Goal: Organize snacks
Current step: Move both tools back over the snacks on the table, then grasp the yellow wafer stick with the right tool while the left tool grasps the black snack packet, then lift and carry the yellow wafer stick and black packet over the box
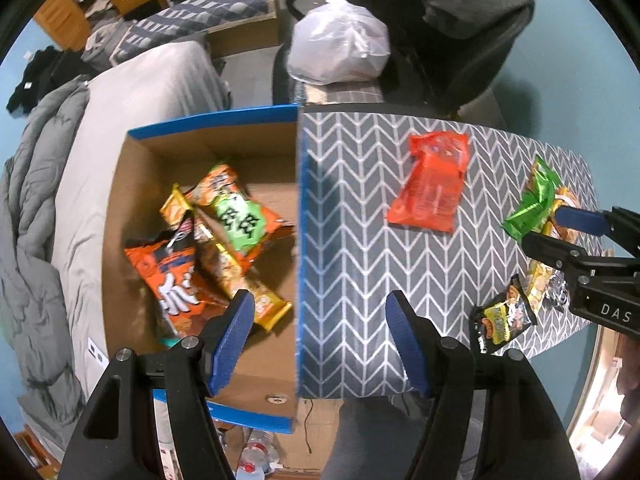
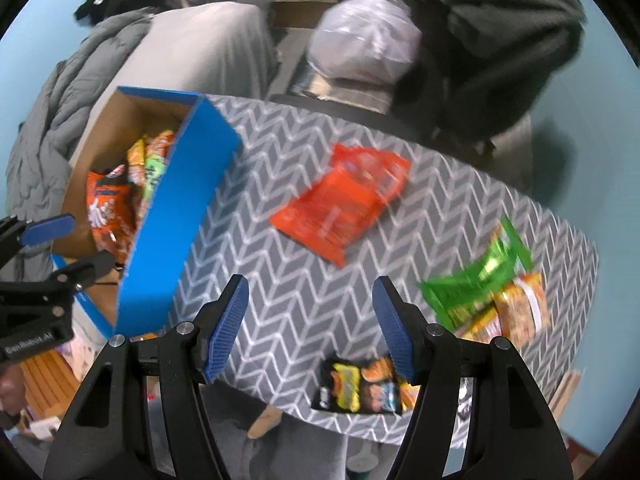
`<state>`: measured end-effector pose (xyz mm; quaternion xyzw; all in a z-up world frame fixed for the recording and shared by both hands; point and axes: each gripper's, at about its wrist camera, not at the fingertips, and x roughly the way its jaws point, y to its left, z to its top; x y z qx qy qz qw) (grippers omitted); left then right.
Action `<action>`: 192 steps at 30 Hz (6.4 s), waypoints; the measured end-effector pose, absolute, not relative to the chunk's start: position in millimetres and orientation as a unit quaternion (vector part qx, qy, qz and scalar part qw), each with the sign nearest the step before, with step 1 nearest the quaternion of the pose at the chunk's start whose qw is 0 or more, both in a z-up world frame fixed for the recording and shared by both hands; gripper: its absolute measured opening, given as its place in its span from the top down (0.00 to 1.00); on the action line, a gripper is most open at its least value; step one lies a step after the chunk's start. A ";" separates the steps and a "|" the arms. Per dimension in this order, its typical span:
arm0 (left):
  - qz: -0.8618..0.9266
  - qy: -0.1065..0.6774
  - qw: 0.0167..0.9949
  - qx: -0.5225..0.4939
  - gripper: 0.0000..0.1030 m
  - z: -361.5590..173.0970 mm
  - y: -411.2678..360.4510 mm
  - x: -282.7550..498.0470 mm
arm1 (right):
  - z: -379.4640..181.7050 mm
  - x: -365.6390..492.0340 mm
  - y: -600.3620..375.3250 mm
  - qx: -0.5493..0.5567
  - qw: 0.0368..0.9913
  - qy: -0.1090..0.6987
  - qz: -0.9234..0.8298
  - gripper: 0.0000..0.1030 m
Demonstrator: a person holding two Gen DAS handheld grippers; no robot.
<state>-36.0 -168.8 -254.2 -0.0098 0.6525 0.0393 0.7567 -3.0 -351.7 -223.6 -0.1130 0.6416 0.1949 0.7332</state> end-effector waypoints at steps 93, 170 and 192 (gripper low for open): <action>-0.202 0.680 0.676 0.201 0.16 -415.0 -430.8 -69.9 | -354.2 -131.5 -594.7 0.042 0.718 0.694 0.022 0.54; -0.109 0.690 0.710 0.092 0.41 -426.6 -398.9 -24.6 | -299.4 -84.5 -565.2 0.082 0.772 0.617 0.128 0.71; -0.063 0.634 0.770 0.043 0.41 -306.9 -309.9 -28.7 | -266.6 -50.1 -504.8 0.026 0.784 0.594 0.182 0.71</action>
